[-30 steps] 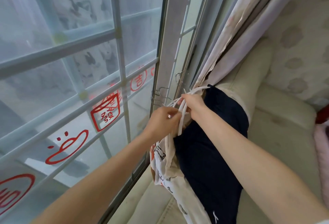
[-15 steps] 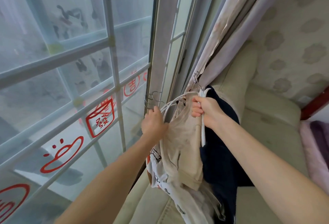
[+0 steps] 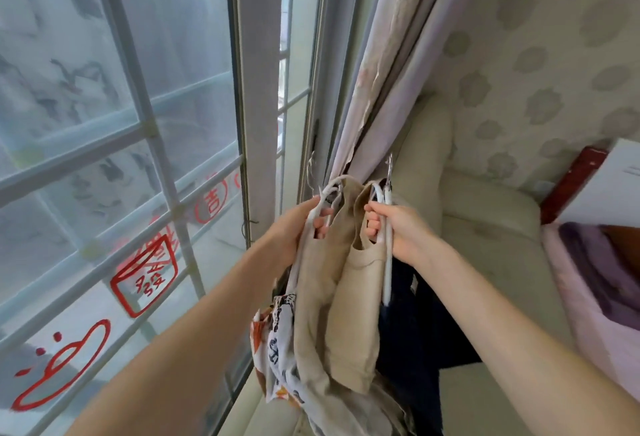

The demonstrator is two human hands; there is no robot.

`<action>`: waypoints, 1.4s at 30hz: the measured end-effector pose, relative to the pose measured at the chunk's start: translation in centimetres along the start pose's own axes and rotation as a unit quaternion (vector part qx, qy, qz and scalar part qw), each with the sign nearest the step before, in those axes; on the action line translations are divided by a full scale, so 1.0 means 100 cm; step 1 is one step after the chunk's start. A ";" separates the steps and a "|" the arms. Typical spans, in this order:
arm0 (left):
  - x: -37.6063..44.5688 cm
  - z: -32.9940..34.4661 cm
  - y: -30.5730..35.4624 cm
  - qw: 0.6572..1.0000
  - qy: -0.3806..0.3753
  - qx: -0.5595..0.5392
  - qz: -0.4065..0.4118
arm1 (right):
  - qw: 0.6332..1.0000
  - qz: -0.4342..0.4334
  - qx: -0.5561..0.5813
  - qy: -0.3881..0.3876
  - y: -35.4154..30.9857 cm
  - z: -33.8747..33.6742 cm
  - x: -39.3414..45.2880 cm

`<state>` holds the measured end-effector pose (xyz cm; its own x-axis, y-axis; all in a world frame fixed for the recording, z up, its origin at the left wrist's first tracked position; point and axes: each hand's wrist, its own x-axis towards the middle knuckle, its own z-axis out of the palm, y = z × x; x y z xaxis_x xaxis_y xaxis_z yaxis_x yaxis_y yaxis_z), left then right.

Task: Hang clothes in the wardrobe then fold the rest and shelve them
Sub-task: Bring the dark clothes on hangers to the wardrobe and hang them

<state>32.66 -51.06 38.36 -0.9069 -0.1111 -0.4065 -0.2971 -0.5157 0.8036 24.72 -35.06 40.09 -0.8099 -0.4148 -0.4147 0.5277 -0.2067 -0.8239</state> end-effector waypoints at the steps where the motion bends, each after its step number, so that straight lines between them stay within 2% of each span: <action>1: -0.001 0.010 0.001 1.000 0.012 0.011 0.012 | 1.000 -0.016 -0.007 0.010 -0.004 -0.003 -0.003; 4: -0.007 0.046 0.006 0.999 -0.002 0.029 0.040 | 0.998 -0.059 -0.015 0.036 -0.022 -0.018 -0.019; 11: -0.038 0.158 0.016 0.993 -0.108 0.009 0.055 | 0.991 -0.119 0.004 0.059 -0.076 -0.086 -0.096; 15: -0.075 0.225 -0.007 0.977 -0.197 0.072 0.047 | 0.975 -0.177 0.038 0.127 -0.089 -0.136 -0.173; 20: -0.128 0.275 -0.049 0.949 -0.303 0.091 0.008 | 0.945 -0.240 0.057 0.214 -0.079 -0.168 -0.276; 23: -0.177 0.295 -0.073 0.921 -0.371 0.109 -0.042 | 0.926 -0.258 0.054 0.270 -0.057 -0.175 -0.343; 29: -0.291 0.354 -0.131 0.833 -0.517 0.105 -0.165 | 0.857 -0.302 0.081 0.410 -0.008 -0.185 -0.500; 30: -0.303 0.361 -0.137 0.829 -0.524 0.101 -0.166 | 0.853 -0.309 0.091 0.410 -0.003 -0.185 -0.520; 33: -0.377 0.391 -0.177 0.790 -0.564 0.114 -0.211 | 0.807 -0.339 0.102 0.473 0.035 -0.191 -0.619; 37: -0.450 0.414 -0.231 0.752 -0.595 0.138 -0.249 | 0.766 -0.327 0.107 0.544 0.086 -0.185 -0.718; 38: -0.480 0.419 -0.251 0.728 -0.612 0.156 -0.267 | 0.742 -0.331 0.113 0.572 0.105 -0.183 -0.752; 42: -0.555 0.432 -0.314 0.646 -0.657 0.208 -0.329 | 0.685 -0.344 0.125 0.629 0.157 -0.170 -0.841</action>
<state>79.43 7.96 54.47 0.0660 0.9734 -0.2194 -0.5535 0.2187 0.8036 96.73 11.66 55.47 -0.3851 0.9179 -0.0953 -0.1910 -0.1803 -0.9649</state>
